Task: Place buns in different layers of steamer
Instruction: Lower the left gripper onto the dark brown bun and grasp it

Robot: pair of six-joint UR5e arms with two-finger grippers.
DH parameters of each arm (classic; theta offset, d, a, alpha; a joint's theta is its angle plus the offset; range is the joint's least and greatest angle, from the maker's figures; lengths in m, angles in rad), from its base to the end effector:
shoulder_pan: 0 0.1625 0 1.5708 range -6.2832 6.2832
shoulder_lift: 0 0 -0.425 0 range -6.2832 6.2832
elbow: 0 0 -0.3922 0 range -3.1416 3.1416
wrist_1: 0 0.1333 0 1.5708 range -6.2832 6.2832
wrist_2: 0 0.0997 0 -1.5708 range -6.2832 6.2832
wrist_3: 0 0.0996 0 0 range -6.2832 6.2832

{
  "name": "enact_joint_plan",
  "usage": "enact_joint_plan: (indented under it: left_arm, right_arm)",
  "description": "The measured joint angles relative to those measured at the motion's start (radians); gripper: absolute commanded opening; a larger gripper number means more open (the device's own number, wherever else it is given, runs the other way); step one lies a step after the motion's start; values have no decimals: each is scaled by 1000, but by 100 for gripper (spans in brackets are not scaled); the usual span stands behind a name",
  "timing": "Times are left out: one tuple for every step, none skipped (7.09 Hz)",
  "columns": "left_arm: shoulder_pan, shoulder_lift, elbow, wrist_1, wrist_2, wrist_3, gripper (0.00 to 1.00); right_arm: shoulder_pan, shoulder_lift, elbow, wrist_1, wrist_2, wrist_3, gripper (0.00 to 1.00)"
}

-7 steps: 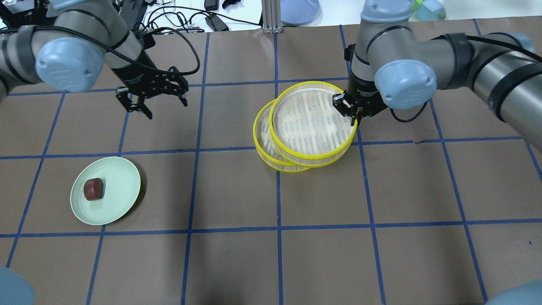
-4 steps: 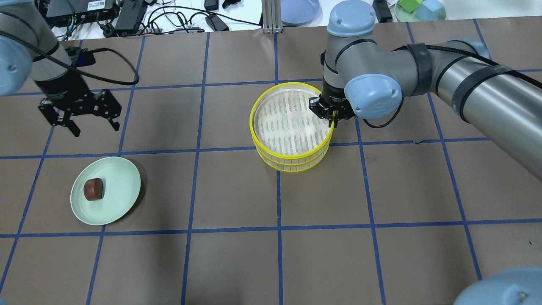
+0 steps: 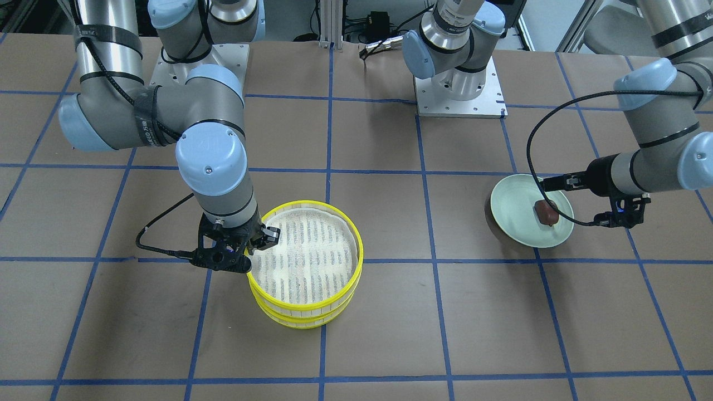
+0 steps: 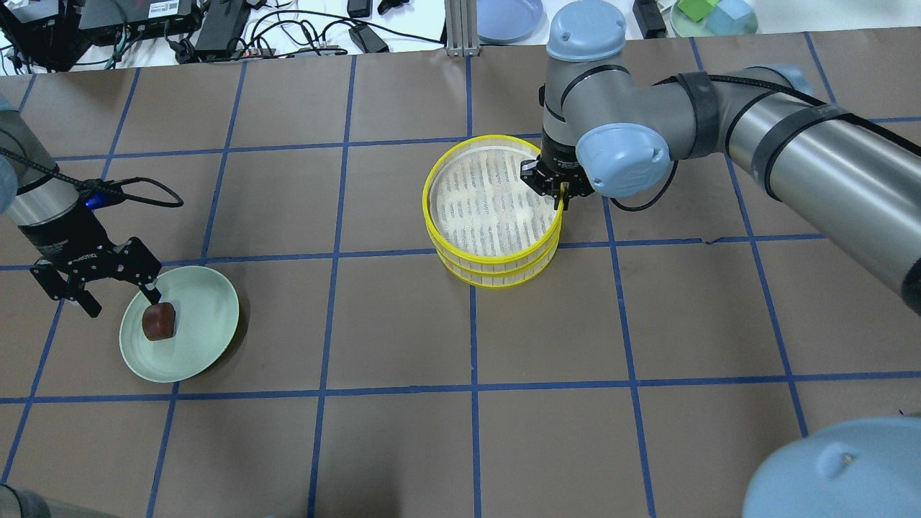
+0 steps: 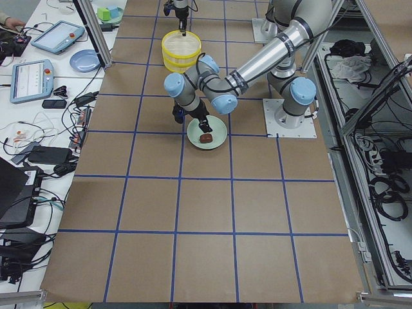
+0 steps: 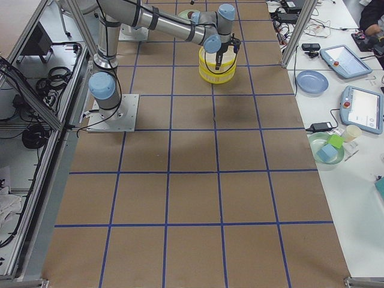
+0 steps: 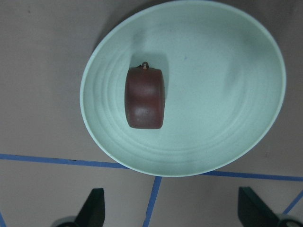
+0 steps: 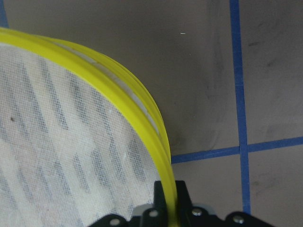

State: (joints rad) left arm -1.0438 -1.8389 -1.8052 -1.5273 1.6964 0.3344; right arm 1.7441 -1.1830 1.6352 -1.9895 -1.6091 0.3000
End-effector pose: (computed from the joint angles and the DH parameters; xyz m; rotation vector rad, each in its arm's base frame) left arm 0.1480 -0.4946 0.2507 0.2429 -2.9696 -0.7107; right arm 0.2327 -0.5783 0.2818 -0.1950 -3.0901 -0.0365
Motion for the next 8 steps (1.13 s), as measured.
enact_joint_plan:
  left_arm:
    - [4, -34, -11, 19, -1, 1, 100]
    - [6, -69, -17, 32, -1, 1, 100]
    - [7, -102, -19, 50, -1, 0, 100]
    - [7, -130, -20, 66, -1, -1, 100]
    - [7, -149, -19, 78, 0, -1, 86]
    - [7, -162, -18, 96, -3, 0, 44]
    - [7, -168, -17, 114, -7, 0, 1]
    - [7, -172, -16, 124, -9, 0, 0]
  right_arm:
    - [0, 3, 3, 0, -5, -2, 17]
    - [0, 4, 6, 0, -10, -3, 19]
    - [0, 7, 8, 0, -12, -3, 19]
    - [0, 11, 8, 0, -12, -2, 19]
    - [-2, 13, 7, -2, -12, -1, 18]
    - [-3, 14, 3, -2, -11, 3, 16]
    - [-3, 14, 0, -1, -11, 8, 13]
    - [-3, 12, -2, 2, -11, 11, 11]
